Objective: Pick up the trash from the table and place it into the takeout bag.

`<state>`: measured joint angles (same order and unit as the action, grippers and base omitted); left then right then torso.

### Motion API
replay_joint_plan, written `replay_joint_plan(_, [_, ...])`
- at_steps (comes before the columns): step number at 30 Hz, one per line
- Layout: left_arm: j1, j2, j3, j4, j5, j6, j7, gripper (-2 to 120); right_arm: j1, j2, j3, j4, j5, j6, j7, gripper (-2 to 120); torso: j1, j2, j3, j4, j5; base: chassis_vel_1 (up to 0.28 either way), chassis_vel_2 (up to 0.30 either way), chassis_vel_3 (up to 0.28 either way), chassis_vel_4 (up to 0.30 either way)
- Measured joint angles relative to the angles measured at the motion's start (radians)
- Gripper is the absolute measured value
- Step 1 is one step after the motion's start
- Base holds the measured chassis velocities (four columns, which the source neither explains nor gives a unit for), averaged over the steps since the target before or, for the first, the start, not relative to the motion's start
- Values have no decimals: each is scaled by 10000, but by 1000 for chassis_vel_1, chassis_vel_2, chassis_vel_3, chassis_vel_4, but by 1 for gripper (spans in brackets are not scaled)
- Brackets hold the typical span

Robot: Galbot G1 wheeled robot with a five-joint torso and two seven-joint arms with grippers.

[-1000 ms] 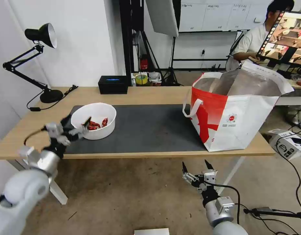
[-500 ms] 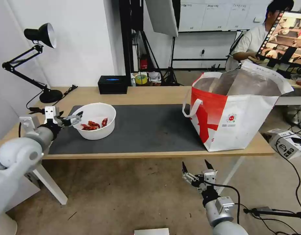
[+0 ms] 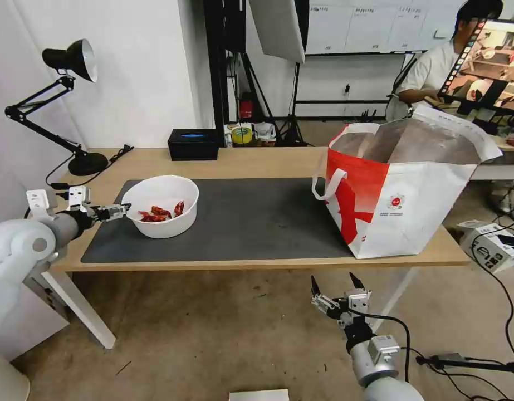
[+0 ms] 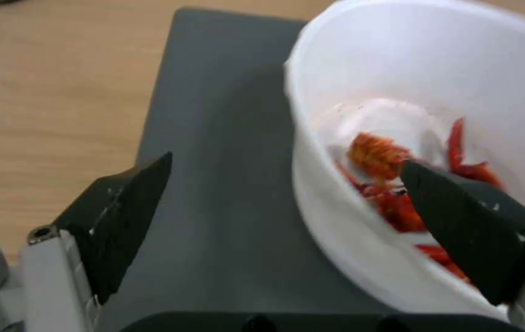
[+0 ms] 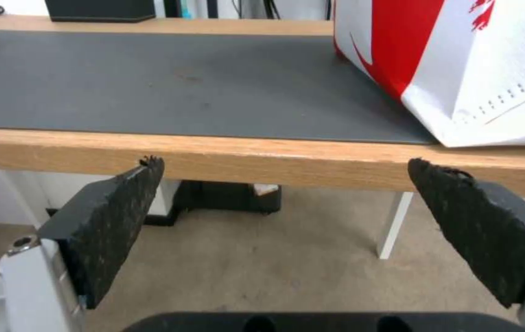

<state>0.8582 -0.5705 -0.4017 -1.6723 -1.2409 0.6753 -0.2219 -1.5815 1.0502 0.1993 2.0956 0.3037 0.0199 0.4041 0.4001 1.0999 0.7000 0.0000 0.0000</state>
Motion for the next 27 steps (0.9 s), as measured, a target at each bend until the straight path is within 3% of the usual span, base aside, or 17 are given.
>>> replay_joint_plan(8, [-894,-23,561,550,-241,455,-132,100,0,-1,0,0,0,1,0,100,0,0,0,0,0,0,0,0,0])
replay_joint_plan(27, [-2618,-401,2283,1593,-335,619,-497,100,0,-1,0,-1,0,1,0,100,-1,1,0,0,-1,0,0,0,0])
